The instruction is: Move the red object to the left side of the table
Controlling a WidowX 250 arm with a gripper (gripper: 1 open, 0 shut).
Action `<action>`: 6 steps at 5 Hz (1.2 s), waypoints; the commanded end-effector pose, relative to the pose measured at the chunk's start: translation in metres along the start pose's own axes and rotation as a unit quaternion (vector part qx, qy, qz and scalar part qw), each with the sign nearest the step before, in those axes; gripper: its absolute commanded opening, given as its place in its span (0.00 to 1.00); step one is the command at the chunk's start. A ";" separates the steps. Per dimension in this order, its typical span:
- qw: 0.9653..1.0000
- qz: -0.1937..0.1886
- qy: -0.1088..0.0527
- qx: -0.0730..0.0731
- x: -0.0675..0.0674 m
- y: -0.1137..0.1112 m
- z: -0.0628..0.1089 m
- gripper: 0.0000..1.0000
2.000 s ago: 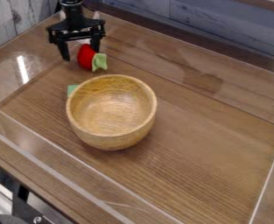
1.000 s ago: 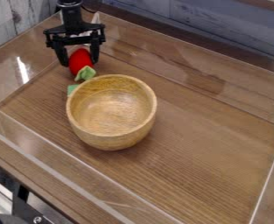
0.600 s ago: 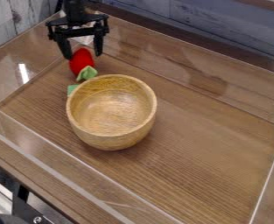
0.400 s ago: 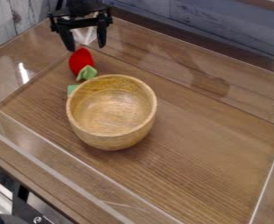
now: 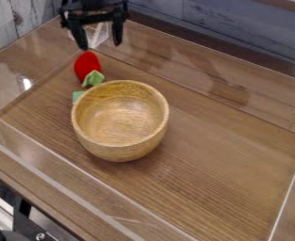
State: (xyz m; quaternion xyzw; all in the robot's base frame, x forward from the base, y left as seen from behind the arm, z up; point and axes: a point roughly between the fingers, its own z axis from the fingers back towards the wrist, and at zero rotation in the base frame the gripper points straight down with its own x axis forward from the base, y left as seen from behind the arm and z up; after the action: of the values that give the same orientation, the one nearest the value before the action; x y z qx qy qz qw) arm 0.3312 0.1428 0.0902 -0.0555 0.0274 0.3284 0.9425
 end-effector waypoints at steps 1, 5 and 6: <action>0.999 -0.033 -0.039 -0.013 0.006 -0.012 0.040 1.00; 0.990 -0.137 -0.018 -0.015 -0.029 -0.076 0.032 0.00; 0.987 -0.160 -0.012 -0.014 -0.028 -0.085 0.025 0.00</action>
State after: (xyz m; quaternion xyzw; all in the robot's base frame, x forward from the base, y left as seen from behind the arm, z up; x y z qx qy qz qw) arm 0.3556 0.0627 0.1013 -0.0691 0.0398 0.1810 0.9802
